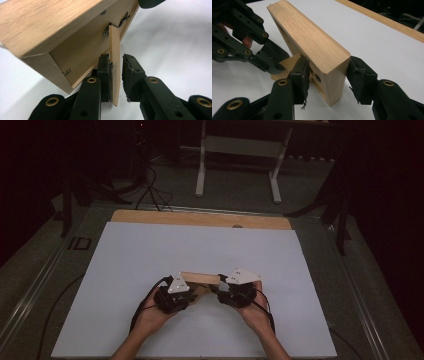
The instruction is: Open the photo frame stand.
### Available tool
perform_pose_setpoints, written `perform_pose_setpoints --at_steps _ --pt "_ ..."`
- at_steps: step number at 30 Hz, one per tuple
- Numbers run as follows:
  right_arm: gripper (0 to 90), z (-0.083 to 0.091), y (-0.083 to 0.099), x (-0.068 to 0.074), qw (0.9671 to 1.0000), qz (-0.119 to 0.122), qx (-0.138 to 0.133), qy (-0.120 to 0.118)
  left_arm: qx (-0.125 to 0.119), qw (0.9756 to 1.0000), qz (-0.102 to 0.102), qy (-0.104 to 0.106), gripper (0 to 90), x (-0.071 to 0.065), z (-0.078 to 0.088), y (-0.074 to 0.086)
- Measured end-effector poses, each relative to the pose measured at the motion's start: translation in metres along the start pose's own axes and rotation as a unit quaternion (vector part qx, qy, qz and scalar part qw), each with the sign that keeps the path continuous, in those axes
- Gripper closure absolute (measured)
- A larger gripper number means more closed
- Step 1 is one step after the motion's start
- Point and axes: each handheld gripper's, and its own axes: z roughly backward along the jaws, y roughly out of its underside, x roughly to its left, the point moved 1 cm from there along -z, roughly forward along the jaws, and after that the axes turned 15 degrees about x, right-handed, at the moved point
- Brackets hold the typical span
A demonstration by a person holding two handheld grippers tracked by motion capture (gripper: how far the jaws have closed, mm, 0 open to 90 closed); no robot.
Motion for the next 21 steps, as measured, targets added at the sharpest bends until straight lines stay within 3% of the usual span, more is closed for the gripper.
perform_pose_setpoints --at_steps 12,21 --pt "52.3 0.0031 0.0042 0.0091 0.9998 0.016 0.005 0.010 0.007 1.0000 -0.001 0.005 75.0 -0.0039 -0.0006 0.0036" --pt "51.7 0.0036 0.0086 0.0108 0.9998 0.018 0.002 0.005 0.012 0.9999 -0.004 0.005 73.6 -0.0061 -0.0010 0.0057"
